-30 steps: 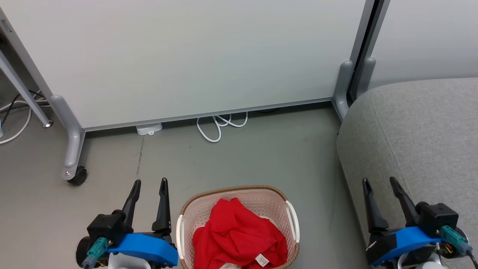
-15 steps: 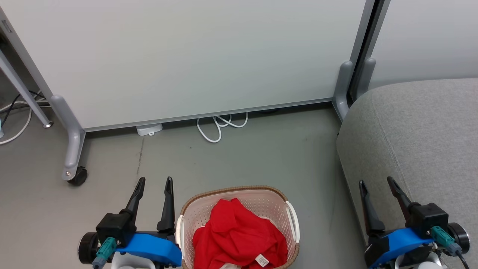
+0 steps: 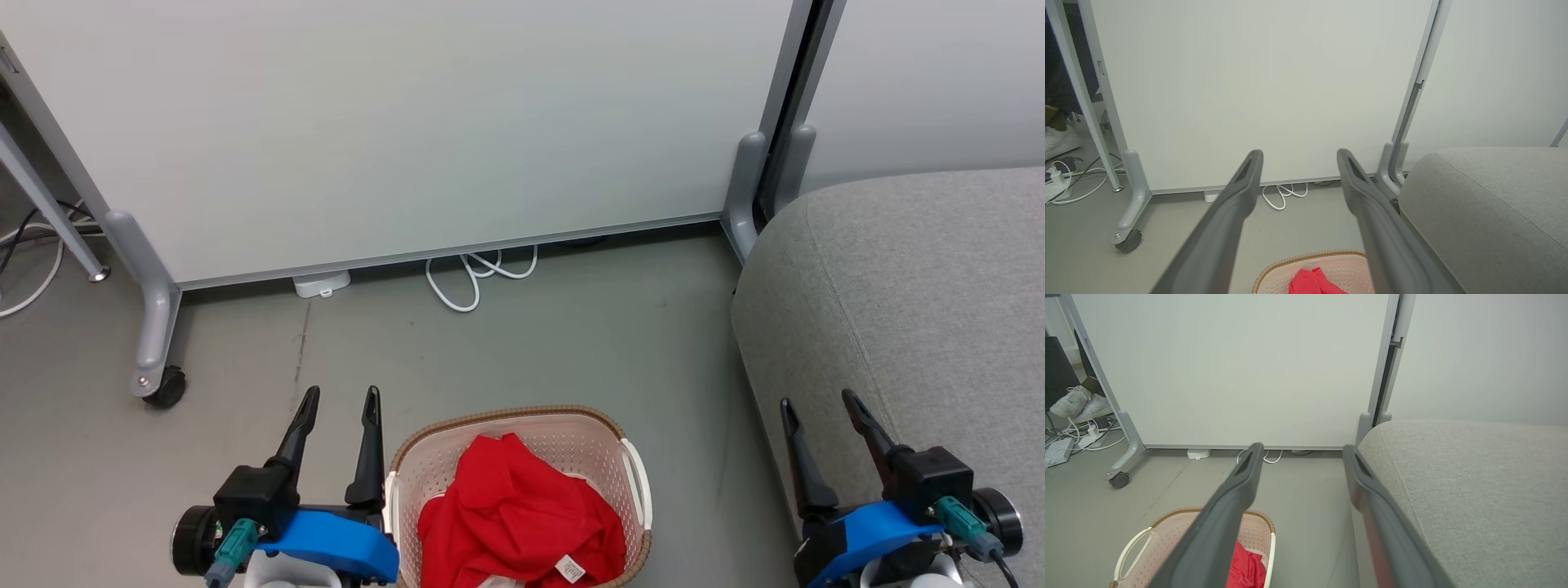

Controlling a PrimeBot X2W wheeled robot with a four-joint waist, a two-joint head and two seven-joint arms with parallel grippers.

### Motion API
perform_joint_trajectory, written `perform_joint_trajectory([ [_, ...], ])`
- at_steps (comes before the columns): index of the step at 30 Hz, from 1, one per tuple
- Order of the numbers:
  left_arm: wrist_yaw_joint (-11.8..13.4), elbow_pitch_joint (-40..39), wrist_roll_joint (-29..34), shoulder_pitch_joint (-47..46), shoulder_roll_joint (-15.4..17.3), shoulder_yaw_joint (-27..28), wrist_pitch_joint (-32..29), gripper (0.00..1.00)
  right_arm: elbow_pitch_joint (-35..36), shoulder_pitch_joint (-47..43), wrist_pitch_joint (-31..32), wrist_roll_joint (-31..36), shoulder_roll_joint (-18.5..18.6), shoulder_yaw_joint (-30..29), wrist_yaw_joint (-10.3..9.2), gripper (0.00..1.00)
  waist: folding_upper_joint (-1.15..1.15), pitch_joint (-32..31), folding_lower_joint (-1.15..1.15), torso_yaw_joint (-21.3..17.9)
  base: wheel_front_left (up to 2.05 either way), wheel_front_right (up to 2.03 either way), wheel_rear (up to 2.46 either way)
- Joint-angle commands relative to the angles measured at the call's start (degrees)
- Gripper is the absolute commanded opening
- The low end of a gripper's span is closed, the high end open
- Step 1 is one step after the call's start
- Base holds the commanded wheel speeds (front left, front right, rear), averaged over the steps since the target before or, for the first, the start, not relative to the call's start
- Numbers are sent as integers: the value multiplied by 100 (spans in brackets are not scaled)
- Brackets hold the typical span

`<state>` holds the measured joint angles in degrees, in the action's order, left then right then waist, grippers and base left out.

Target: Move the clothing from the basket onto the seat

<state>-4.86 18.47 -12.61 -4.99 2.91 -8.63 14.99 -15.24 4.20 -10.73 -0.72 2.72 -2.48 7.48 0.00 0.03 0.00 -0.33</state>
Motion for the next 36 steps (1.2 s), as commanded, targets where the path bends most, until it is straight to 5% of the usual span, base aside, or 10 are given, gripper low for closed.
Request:
perform_joint_trajectory([
  [1, 2, 7, -12, -42, -2, -21, 30, 100, -6, 48, -48, -20, 30, -12, 2, 100, 0, 4, 0, 1, 0, 0, 0],
  [14, 4, 235, -70, -141, -3, 18, 29, 100, 112, 211, -65, -115, 29, 182, 2, 100, 0, 385, 0, -181, 0, 0, 0],
  [36, -265, 2094, 468, -2138, 676, -800, 29, 100, 349, 1605, -408, -650, 20, 926, 2, 100, 0, 3176, 0, -1447, 0, 0, 0],
])
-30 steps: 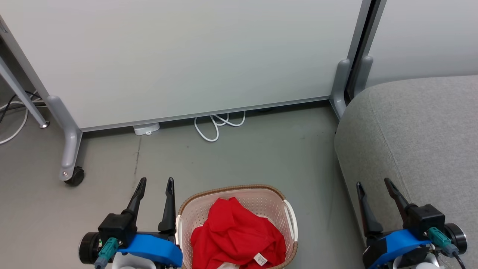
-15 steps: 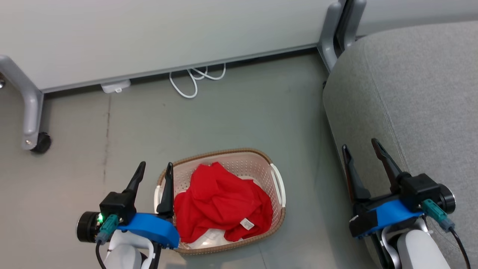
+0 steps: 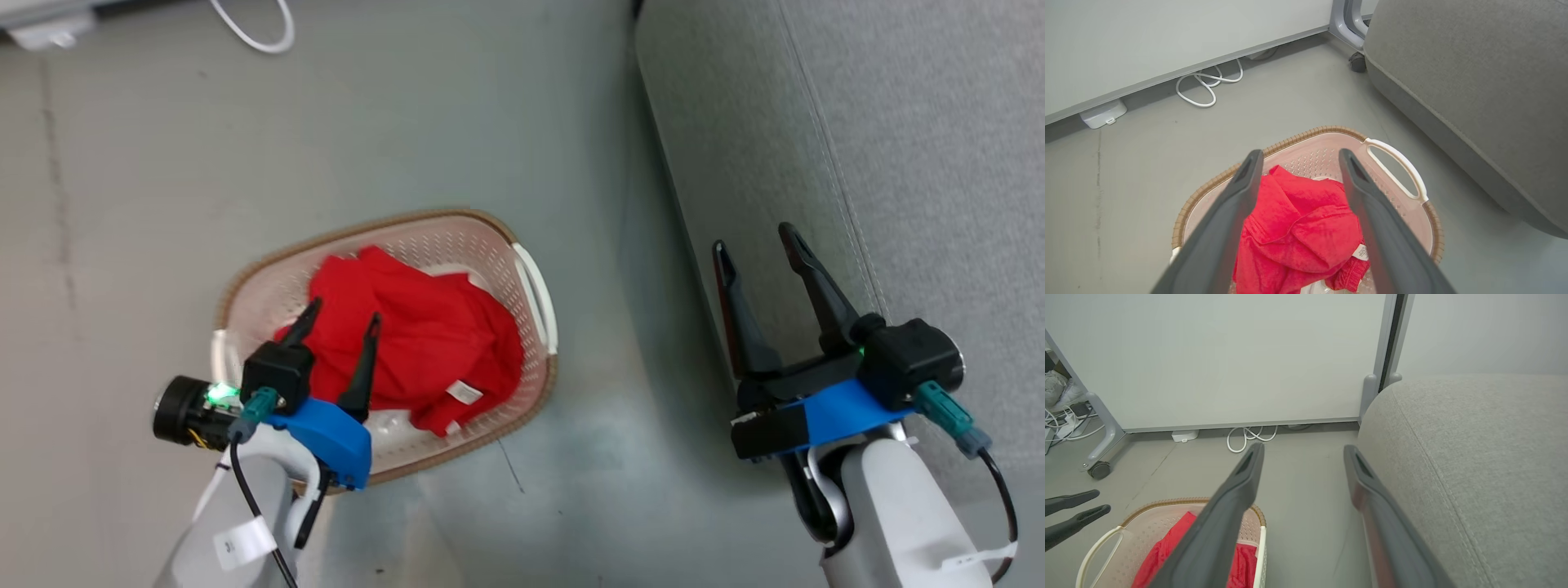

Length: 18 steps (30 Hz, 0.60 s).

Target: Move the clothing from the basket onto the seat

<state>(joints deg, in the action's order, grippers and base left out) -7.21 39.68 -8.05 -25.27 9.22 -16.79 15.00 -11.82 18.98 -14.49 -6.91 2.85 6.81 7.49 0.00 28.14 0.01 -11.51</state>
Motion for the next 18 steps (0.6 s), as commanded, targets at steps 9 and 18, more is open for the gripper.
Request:
perform_joint_trajectory([
  [9, -27, 748, 42, -802, 520, -505, -42, 100, 167, 417, -75, -473, 3, 393, 1, 100, 0, 1178, -1, -796, 0, 0, 0],
  [18, -27, 1187, 24, -1403, 999, -907, -365, 100, 466, 585, -77, -774, 4, 673, 1, 100, 0, 1785, -1, -1038, 0, 0, 0],
])
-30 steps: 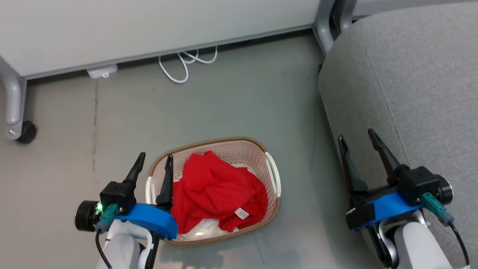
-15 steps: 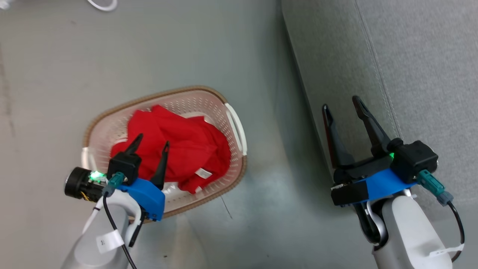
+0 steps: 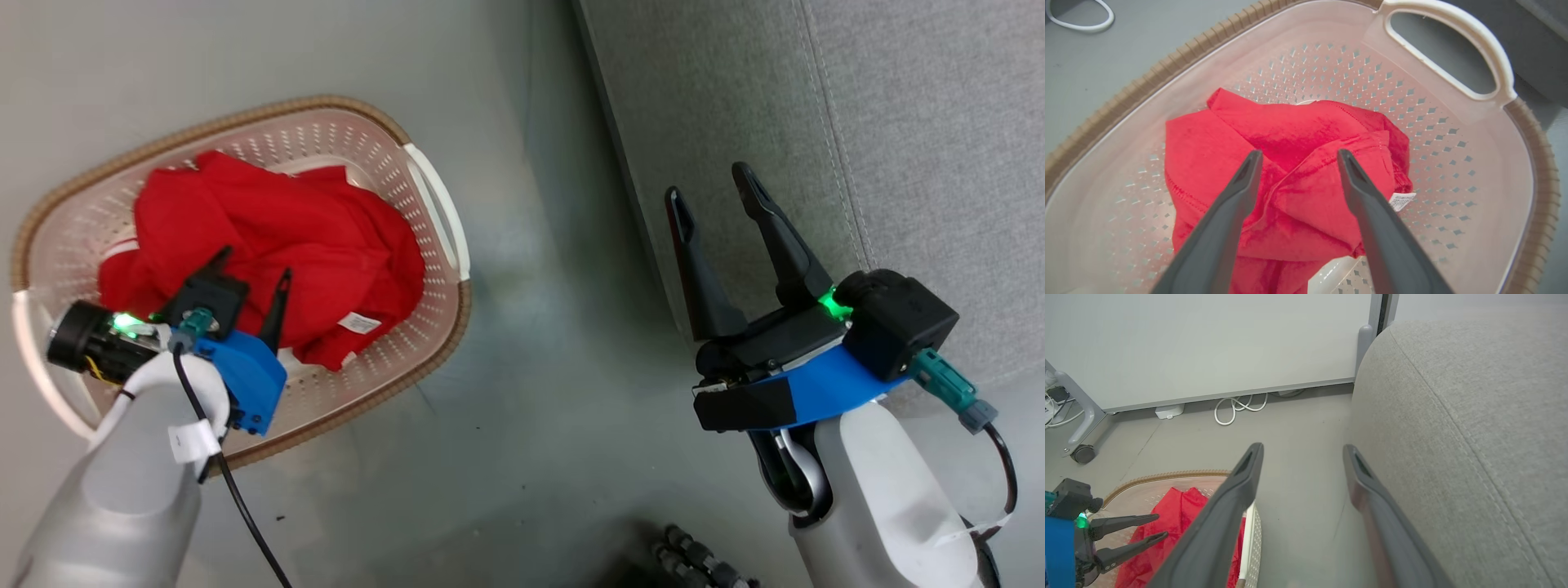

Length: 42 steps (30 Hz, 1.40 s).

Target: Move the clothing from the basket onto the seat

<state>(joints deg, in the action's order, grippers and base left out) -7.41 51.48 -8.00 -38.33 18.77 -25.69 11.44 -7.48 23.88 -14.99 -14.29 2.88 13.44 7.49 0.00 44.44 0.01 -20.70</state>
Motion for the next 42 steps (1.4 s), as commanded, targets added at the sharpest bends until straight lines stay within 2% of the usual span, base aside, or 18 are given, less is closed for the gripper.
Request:
perform_joint_trajectory([
  [1, -7, 42, 16, -147, 78, -58, -63, 100, 55, 112, -27, -66, 1, 35, 1, 100, 0, 213, -1, -138, 0, 0, 0],
  [10, 71, 405, 9, -513, 298, -225, -577, 100, 143, 188, -28, -243, 2, 242, 1, 100, 0, 494, -1, -233, 0, 0, 0],
  [23, 386, 780, -141, -717, 225, -194, -1187, 100, 168, 226, -27, -342, 1, 320, 1, 100, 0, 629, -1, -269, 0, 0, 0],
  [31, 433, 804, -169, -805, 187, -256, -1251, 100, 173, 262, -27, -368, 1, 322, 1, 100, 0, 678, -1, -264, 0, 0, 0],
  [32, 435, 808, -173, -809, 186, -264, -1249, 76, 171, 268, -28, -375, 1, 324, 1, 100, 0, 683, -1, -265, 0, 0, 0],
  [33, 434, 805, -177, -815, 187, -275, -1230, 29, 171, 268, -28, -371, 1, 328, 1, 100, 0, 687, -1, -266, 0, 0, 0],
  [34, 432, 806, -186, -816, 192, -283, -1209, 0, 169, 269, -28, -375, 1, 332, 1, 100, 0, 690, -1, -268, 0, 0, 0],
  [42, 392, 818, -267, -830, 187, -322, -1121, 0, 150, 260, -28, -391, 1, 303, 1, 100, 0, 673, -1, -269, 0, 0, 0],
])
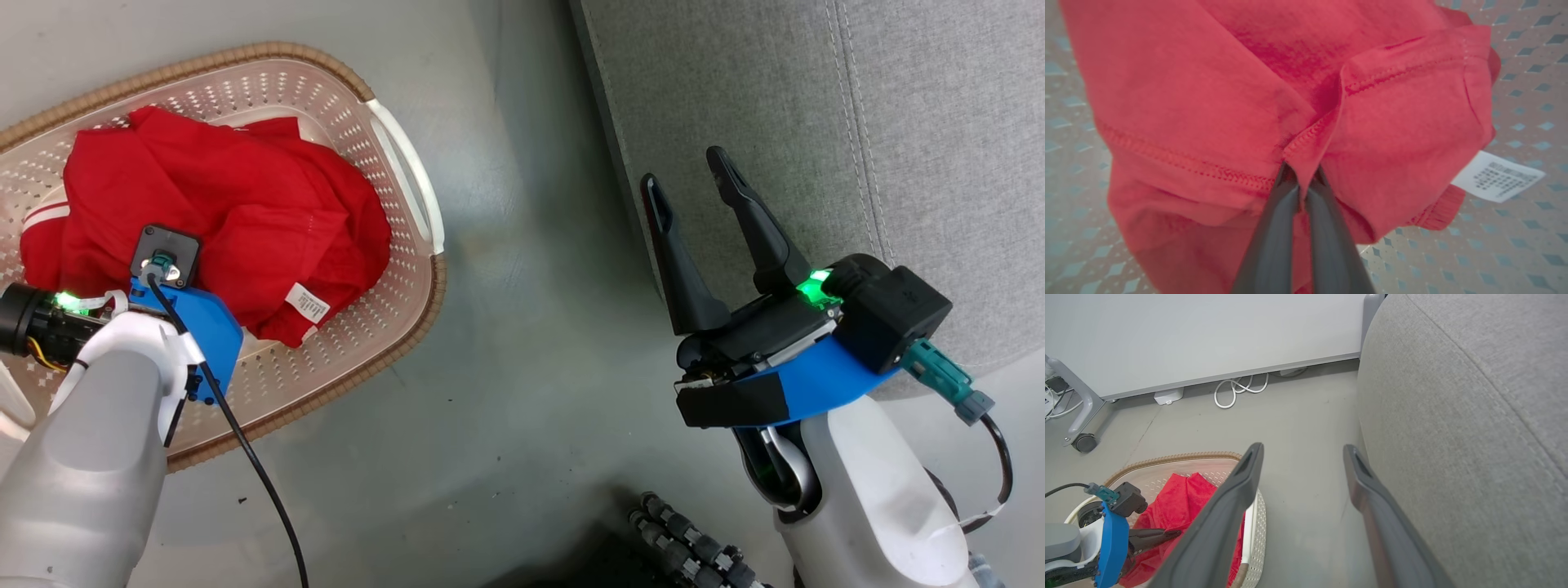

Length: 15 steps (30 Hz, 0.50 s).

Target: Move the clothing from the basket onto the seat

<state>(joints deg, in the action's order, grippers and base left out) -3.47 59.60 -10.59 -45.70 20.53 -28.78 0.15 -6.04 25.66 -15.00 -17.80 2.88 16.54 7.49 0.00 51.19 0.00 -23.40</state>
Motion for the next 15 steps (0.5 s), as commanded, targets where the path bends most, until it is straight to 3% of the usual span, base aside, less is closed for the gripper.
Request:
perform_joint_trajectory([
  [1, -3, 6, -19, -92, 3, -19, 28, 0, 0, 77, -27, -35, 1, -9, 1, 100, 0, -9, 0, 6, 0, 0, 0],
  [9, -55, 48, -121, -65, -106, -65, 157, 0, -64, 67, -27, 46, 1, -72, 1, 100, 0, -178, 0, 109, 0, 0, 0],
  [15, -98, 102, -233, 76, -401, -107, 470, 0, -164, 6, -26, 252, 2, -226, 1, 100, 0, -563, 0, 373, 0, 0, 0],
])
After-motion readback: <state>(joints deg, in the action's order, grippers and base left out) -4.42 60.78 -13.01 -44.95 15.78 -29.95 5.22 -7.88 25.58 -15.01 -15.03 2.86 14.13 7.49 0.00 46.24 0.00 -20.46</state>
